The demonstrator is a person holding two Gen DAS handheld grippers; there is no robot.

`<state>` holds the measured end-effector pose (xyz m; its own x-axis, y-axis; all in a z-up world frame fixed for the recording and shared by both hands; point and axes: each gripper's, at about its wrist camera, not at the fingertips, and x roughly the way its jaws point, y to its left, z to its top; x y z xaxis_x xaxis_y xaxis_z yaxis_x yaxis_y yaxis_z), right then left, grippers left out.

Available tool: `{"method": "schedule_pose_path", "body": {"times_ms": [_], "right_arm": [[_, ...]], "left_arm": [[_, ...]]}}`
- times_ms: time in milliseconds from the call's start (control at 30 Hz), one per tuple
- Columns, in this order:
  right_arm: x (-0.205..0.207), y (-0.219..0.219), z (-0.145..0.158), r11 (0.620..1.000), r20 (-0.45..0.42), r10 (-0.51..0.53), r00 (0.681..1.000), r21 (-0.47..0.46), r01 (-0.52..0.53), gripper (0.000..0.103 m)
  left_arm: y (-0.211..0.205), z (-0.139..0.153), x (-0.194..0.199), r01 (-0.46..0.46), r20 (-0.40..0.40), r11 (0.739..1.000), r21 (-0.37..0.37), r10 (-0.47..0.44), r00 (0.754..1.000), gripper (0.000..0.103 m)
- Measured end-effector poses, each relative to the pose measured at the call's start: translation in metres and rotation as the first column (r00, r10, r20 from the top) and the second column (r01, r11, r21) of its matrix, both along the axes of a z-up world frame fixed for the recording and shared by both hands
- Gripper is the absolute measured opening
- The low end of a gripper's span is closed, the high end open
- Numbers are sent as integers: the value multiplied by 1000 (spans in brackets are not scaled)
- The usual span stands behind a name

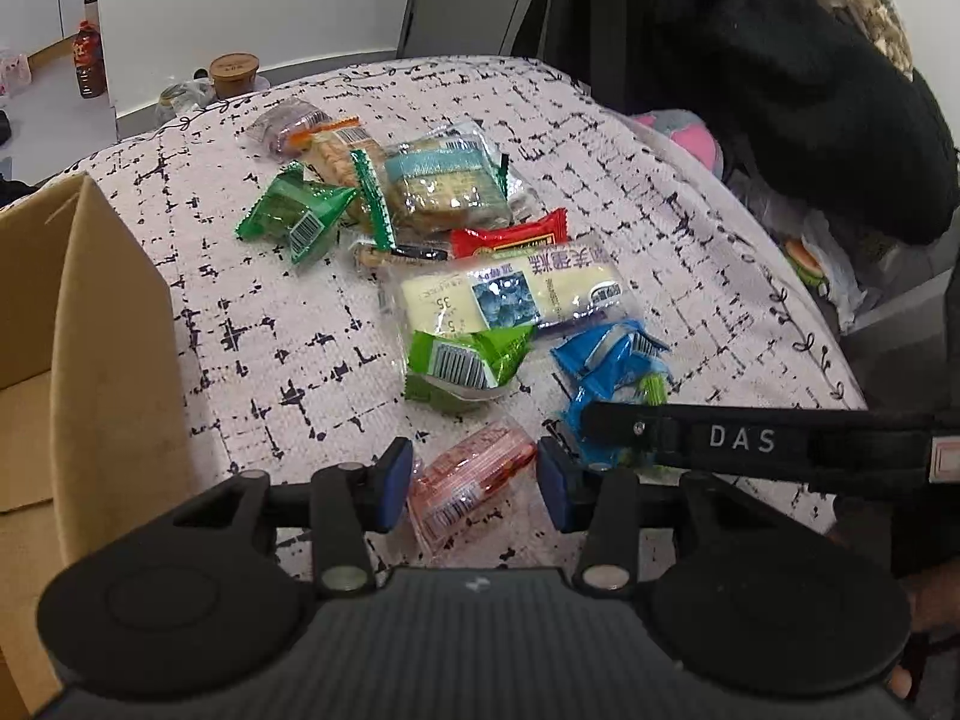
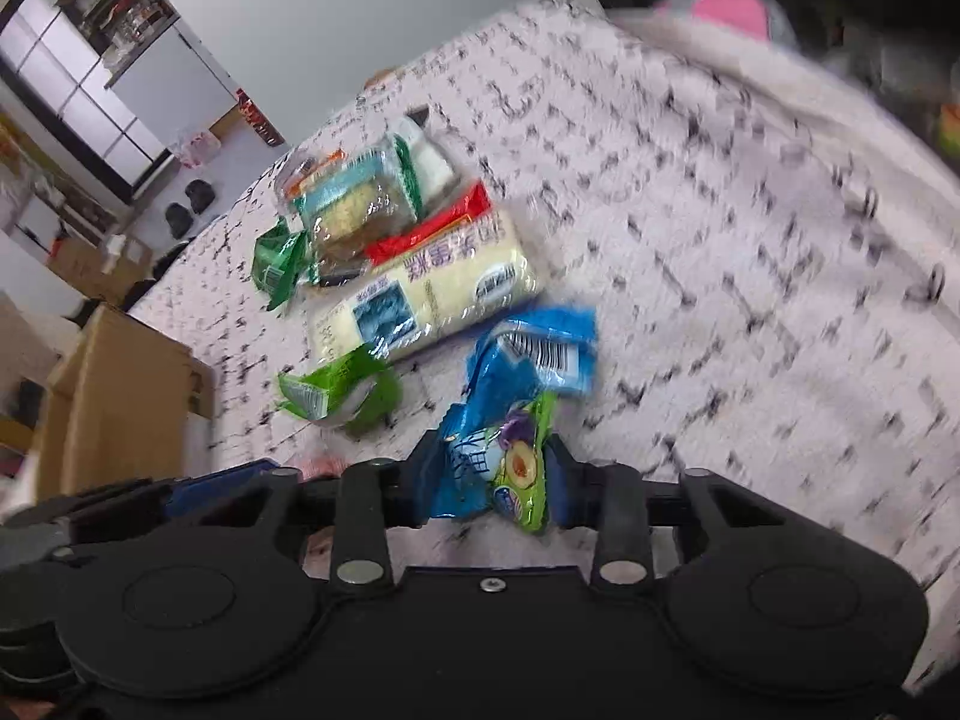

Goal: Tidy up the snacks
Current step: 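Carry both held snacks over the cardboard box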

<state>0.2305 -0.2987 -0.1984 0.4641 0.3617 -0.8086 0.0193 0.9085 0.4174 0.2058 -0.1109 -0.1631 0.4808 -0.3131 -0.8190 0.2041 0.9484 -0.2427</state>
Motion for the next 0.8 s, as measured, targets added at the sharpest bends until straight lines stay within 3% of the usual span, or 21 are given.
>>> {"method": "schedule_pose_path", "body": {"times_ms": [200,433,800], "right_arm": [[-10,-5,14,1000,14,0,1000,10,0,29],[-20,1,40,1000,95,16,995,9,-17,28],[-30,15,78,1000,210,10,978,15,-13,28]], "left_arm": [[9,11,-4,-26,27,999,-31,26,999,44],[12,27,-12,-6,79,1000,-30,8,997,44],[35,64,-20,-51,170,998,-27,55,984,44]]}}
